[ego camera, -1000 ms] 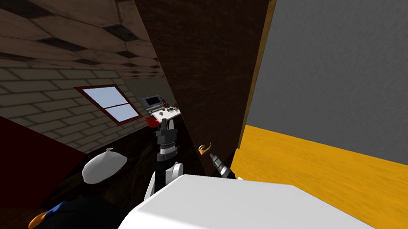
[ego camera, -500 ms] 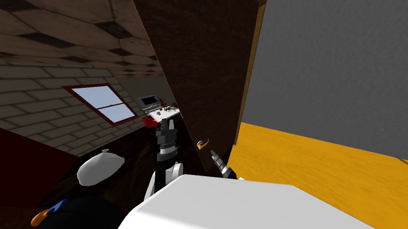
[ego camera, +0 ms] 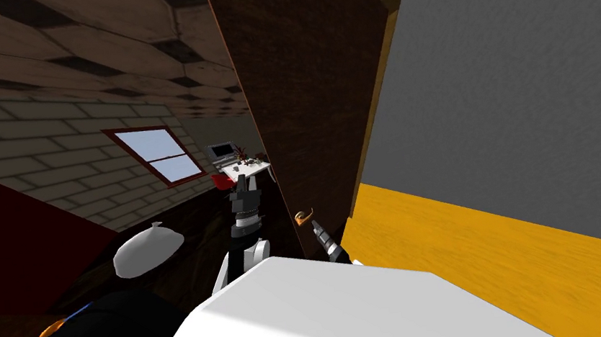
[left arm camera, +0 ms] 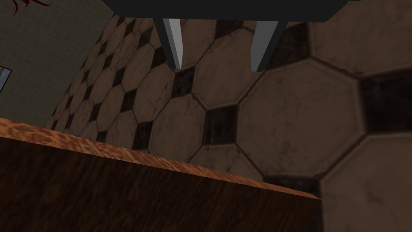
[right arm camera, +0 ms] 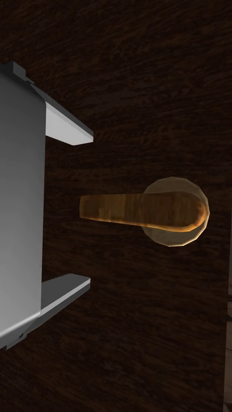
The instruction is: Push the door open
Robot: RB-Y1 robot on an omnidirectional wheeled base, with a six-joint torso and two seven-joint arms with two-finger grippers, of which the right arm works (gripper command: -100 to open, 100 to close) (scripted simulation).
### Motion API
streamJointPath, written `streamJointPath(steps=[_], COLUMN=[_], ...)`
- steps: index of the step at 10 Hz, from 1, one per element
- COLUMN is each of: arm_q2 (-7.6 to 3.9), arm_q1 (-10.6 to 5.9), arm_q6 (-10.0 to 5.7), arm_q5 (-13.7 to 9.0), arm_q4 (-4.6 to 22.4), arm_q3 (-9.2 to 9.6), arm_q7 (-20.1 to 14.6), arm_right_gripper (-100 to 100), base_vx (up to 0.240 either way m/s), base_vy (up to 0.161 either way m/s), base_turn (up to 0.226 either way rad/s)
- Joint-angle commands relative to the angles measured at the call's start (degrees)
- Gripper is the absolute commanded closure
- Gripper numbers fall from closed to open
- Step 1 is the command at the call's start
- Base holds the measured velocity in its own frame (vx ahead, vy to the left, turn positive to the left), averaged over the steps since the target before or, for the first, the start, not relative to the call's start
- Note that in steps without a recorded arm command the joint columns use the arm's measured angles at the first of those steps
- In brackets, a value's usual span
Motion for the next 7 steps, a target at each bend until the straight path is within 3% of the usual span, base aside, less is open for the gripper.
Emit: streamJointPath(steps=[1,3,4,5,7], arm_q2=[0.32,1.68,1.29,1.29,1.29], arm_q1=[-0.17,-0.55,-0.58,-0.58,-0.58], arm_q6=[0.14,0.35,0.04,0.04,0.04], arm_q5=[0.0,0.0,0.0,0.0,0.0], arm_q4=[0.1,0.4,0.7,0.7,0.7], arm_q3=[-0.26,-0.71,-0.59,-0.59,-0.59], arm_q7=[0.1,0.2,0.1,0.1,0.1], arm_right_gripper=[-100,-100,-100,100,100], base_vx=[0.170,0.146,0.058,-0.005,-0.017], base_vy=[0.148,0.135,0.054,-0.005,-0.019], base_turn=[0.026,0.020,-0.001,-0.003,0.006])
